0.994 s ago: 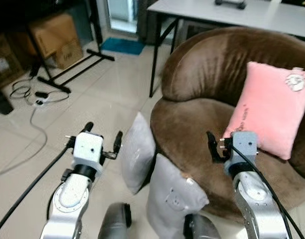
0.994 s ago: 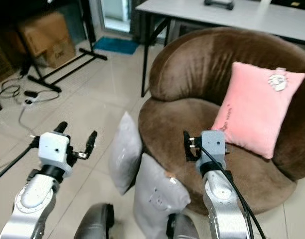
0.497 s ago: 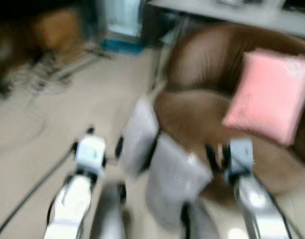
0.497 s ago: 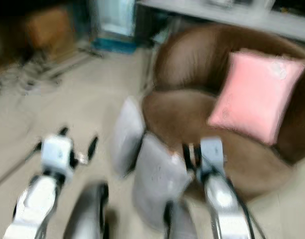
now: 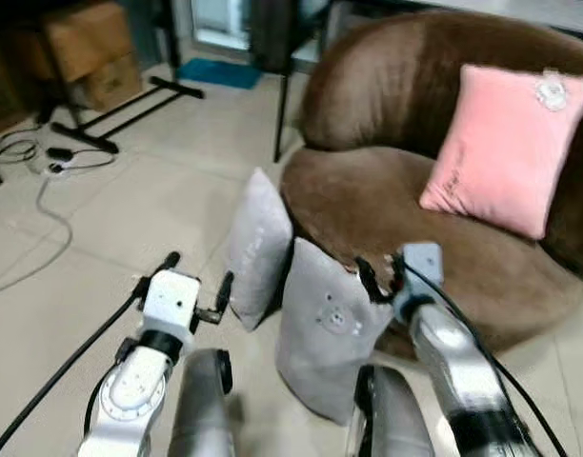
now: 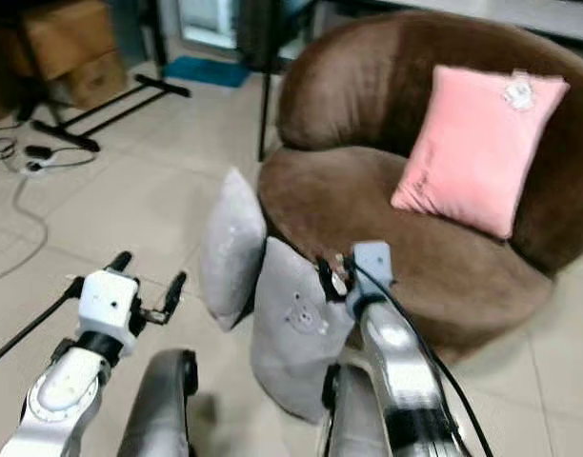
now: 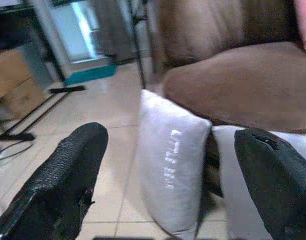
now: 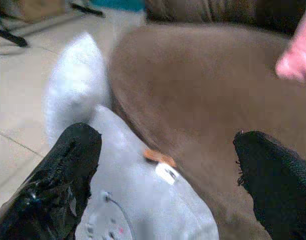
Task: Move the pillow to the sofa from floor
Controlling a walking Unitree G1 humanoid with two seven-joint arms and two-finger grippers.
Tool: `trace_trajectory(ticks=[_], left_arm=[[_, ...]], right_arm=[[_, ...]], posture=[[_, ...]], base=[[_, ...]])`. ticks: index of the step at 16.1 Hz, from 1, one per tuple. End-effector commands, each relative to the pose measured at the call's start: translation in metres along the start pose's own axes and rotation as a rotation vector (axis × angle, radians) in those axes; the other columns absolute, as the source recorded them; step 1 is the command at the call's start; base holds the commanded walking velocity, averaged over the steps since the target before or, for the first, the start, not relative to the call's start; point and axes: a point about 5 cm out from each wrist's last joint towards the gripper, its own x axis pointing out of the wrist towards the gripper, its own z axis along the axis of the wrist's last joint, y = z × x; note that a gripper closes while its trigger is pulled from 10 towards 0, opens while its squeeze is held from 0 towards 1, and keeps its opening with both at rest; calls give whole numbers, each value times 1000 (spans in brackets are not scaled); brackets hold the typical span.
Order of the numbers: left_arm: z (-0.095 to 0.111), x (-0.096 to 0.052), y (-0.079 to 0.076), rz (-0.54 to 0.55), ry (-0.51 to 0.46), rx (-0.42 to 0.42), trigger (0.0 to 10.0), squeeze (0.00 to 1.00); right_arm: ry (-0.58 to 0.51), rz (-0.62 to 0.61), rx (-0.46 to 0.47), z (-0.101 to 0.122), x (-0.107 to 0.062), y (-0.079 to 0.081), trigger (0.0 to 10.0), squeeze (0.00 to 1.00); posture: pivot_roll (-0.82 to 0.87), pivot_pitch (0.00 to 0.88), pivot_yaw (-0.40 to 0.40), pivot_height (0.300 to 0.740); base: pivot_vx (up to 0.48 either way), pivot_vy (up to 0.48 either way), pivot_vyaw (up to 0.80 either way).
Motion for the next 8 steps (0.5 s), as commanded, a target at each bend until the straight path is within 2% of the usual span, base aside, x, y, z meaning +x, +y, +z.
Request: trace_trajectory(ticks=[1,4,5,7,8], left_arm=[[0,0,-4,-58,8,-22,10000,0],[16,-2,-18,-298,-29,-62,10000,0],[18,-4,-19,-322,-33,-71,10000,0],[18,-20,-14,-402,15,-39,10000,0],[18,-28,-13,-432,36,-43,10000,0]], right_arm=[[34,-29,0,-10,2,-5,10000,1000],[173,-84,-18,-25,12,-25,10000,1000],[180,-88,-21,-27,12,-27,10000,1000],[177,-58,-81,-23,19,-31,10000,1000],[177,-75,-101,-21,20,-33,10000,1000]], posture=[[118,0,-39,536],[183,0,-78,536],[188,0,-75,536],[198,0,-40,536],[217,38,-43,536]], base=[[0,0,0],[0,0,0],[0,0,0],[0,0,0],[0,0,0]])
